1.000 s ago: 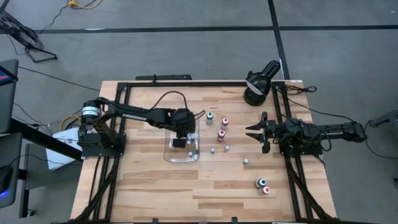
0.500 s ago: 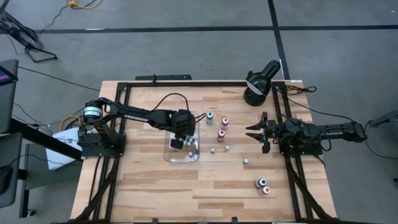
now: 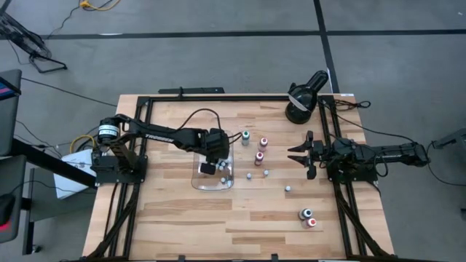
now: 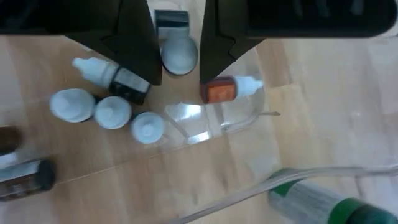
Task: Pick & Place food coloring
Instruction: Put the bottom small red food coloring bottle into the transparent bin, then put the large dark blue food coloring bottle into the transparent bin
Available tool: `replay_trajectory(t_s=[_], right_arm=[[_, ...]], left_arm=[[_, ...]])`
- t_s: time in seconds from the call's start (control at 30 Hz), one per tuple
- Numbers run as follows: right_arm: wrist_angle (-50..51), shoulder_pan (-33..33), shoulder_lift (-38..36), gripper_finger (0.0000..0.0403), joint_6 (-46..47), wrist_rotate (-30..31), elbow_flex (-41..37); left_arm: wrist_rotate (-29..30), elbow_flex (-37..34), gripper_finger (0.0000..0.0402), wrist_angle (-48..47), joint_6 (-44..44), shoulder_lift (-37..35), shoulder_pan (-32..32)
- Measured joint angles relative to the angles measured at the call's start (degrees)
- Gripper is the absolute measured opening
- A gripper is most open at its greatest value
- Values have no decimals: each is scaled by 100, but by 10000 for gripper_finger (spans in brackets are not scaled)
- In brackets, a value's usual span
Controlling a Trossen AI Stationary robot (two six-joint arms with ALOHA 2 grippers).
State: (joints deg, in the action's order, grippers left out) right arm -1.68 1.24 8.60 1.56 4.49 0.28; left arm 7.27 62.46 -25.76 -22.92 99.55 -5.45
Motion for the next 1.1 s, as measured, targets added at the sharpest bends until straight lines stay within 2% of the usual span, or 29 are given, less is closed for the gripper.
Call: replay_trajectory(t_s=[0.2, 0.47, 0.9, 0.97, 1.1], right_arm=[[1, 0, 0, 113, -1, 0, -1], [1, 1, 0, 113, -2, 0, 0], [0, -1, 1, 113, -1, 0, 0], [-1, -1, 0, 113, -2, 0, 0], [-1, 1, 1, 113, -2, 0, 1]], left_arm=[[-137, 0, 123, 0, 0, -2, 2], [-48, 0, 120, 86, 32, -43, 0], [-51, 2, 118, 187, 549, -1021, 0], [-116, 5, 118, 331, 281, -1137, 7], [-483, 7, 118, 526, -1091, -1205, 37]])
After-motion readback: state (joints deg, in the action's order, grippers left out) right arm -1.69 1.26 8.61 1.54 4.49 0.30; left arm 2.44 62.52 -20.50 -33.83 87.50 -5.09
